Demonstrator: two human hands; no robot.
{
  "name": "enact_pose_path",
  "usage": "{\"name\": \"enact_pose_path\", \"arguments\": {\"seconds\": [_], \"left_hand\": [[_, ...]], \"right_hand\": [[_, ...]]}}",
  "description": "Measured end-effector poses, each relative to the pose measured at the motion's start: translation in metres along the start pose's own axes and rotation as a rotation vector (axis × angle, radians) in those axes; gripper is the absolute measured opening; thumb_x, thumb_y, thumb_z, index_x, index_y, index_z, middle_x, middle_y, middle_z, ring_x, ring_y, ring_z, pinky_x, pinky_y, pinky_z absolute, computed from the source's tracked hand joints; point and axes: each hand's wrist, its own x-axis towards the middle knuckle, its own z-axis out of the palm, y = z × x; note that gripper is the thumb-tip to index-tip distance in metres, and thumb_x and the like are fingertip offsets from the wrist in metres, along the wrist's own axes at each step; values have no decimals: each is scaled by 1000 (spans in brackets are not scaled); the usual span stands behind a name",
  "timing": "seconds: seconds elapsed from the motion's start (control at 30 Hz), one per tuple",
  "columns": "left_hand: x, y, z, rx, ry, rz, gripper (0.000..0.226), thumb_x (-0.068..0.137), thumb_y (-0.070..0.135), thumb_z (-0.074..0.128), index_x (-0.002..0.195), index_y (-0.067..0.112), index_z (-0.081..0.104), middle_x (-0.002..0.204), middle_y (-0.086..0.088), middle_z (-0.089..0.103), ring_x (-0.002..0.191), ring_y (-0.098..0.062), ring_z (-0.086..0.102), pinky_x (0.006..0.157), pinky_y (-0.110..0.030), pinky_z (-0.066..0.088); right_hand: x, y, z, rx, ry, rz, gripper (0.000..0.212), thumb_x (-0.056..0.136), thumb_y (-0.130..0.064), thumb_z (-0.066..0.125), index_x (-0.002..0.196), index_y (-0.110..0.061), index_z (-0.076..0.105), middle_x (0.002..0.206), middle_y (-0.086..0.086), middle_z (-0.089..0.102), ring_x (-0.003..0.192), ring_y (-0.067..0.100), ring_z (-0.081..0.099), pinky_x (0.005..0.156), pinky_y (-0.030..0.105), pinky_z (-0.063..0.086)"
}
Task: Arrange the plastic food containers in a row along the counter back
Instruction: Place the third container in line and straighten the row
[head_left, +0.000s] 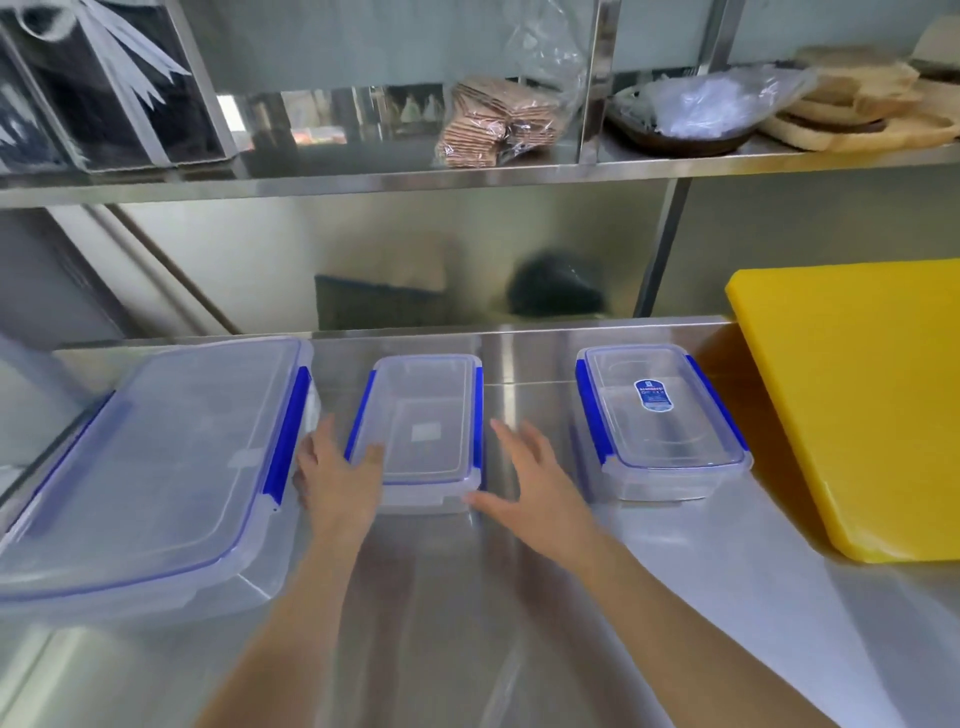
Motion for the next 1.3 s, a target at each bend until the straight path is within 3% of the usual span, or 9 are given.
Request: {"name": "enact_pose_path", "arguments": {"seconds": [0.13,0.23,0.37,0.5,0.87,0.97,1.1,1.2,1.3], "left_hand": [[-1,-17,7,-205,-231,-14,60,89,33,56,143,29,31,142,-7,42,129,-30,44,109,-49,37],[-2,-18,14,-239,-247,-16,59,85,39,57,139,31,35,135,-3,50,121,-25,51,102,-51,45],[-9,-6,24,-258,-261,5,58,88,36,57,140,24,35,133,-3,48,119,-22,51,98,-39,47],[-10,-4,32,-240,-234,22,58,90,35,54,142,22,32,135,-5,45,120,-21,48,92,-33,42],[-10,0,25,-138,-232,58,58,91,37,52,141,18,31,139,-8,40,124,-24,46,95,-35,42],[-15,13,9,-57,-141,161,52,91,37,52,136,15,40,137,-7,43,125,-26,48,94,-31,41],[-14,25,-40,-2,131,351,39,92,25,53,128,9,51,130,-11,56,123,-29,49,101,-35,36],[11,9,-89,92,359,305,33,90,20,55,119,7,58,122,-19,60,121,-35,47,106,-41,25],[42,-28,-141,174,442,-3,44,87,26,56,126,6,50,132,-24,49,130,-38,36,109,-48,19]], "right_hand": [[16,-11,23,-21,-100,38,92,78,-55,62,147,-43,2,160,-1,-11,145,21,21,111,40,30],[23,-8,27,-33,-105,55,87,80,-54,61,147,-38,8,161,-1,-6,142,22,30,112,40,33],[26,3,19,10,-86,54,80,84,-45,61,148,-31,15,158,-3,12,131,23,44,109,39,38],[30,6,12,-33,-97,37,81,84,-43,61,149,-30,15,156,-6,19,135,18,38,109,39,39],[33,4,12,-160,-93,52,86,80,-54,59,147,-33,11,155,-6,20,136,19,36,105,43,44],[28,-5,11,-222,75,-6,83,75,-61,58,143,-30,21,147,-4,34,128,19,44,101,41,47],[18,-46,11,-263,259,-166,61,86,-45,56,137,-19,36,139,1,44,122,20,46,100,32,42],[8,-82,32,-130,164,-208,63,86,-43,57,140,-18,35,143,1,41,127,21,39,105,31,35],[0,-114,65,150,-122,-156,84,78,-51,65,146,-35,19,153,-3,25,139,15,28,113,39,31]]}}
